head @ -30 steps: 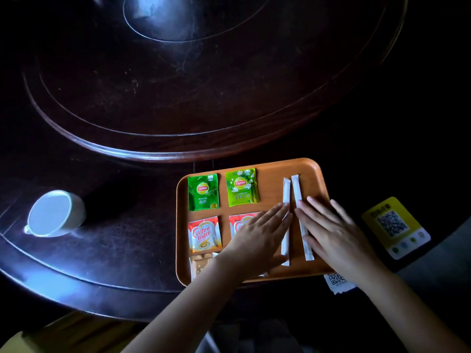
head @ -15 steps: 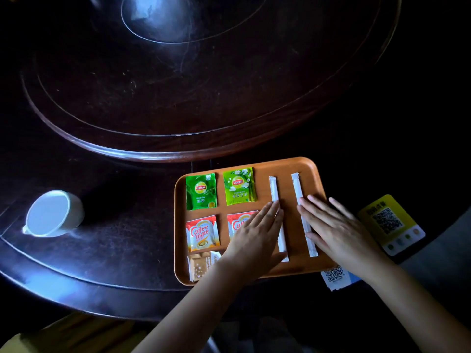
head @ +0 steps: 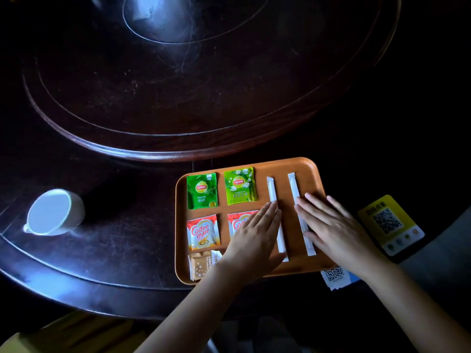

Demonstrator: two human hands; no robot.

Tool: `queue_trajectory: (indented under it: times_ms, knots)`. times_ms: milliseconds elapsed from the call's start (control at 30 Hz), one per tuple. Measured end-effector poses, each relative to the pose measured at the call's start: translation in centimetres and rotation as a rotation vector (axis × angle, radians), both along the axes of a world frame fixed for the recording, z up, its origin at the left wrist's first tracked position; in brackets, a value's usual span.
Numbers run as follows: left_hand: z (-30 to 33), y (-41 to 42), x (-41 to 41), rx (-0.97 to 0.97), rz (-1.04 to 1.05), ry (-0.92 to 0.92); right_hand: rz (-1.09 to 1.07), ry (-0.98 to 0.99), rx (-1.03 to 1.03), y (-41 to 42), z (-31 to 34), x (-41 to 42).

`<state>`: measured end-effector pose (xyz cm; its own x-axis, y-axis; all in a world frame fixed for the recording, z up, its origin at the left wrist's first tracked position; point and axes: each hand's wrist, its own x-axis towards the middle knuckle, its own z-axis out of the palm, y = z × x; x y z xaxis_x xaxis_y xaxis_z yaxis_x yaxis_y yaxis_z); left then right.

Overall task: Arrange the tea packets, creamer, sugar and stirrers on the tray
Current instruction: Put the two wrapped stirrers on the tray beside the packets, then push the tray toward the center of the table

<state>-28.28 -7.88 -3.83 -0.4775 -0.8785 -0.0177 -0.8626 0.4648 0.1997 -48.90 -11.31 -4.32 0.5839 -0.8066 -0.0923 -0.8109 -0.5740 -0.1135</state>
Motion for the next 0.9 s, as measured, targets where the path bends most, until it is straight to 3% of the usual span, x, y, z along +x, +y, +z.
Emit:
queue_trajectory:
  times_ms: [100,267,433,667,900]
  knots:
    - [0.8,0.0,0.2,0.090,0.050,0.123,0.001,-0.079,-0.047,0.1,0.3,-0.2]
    - [4.7,0.1,2.4,-0.068,0.160,0.295,-0.060,-0.272,-0.143,0.1,1.6,-0.1]
    - [5.9,0.5,8.5,-0.263,0.392,0.232,-0.316,-0.268,-0.167,-0.2,1.2,0.1]
    - [3.8,2.0,13.8,0.004,0.784,0.008,-0.555,-0.152,-0.014,-0.7,0.9,1.5]
    - [2.4,2.0,13.0,0.153,0.954,0.211,-0.679,-0.087,0.065,-0.8,2.5,2.9]
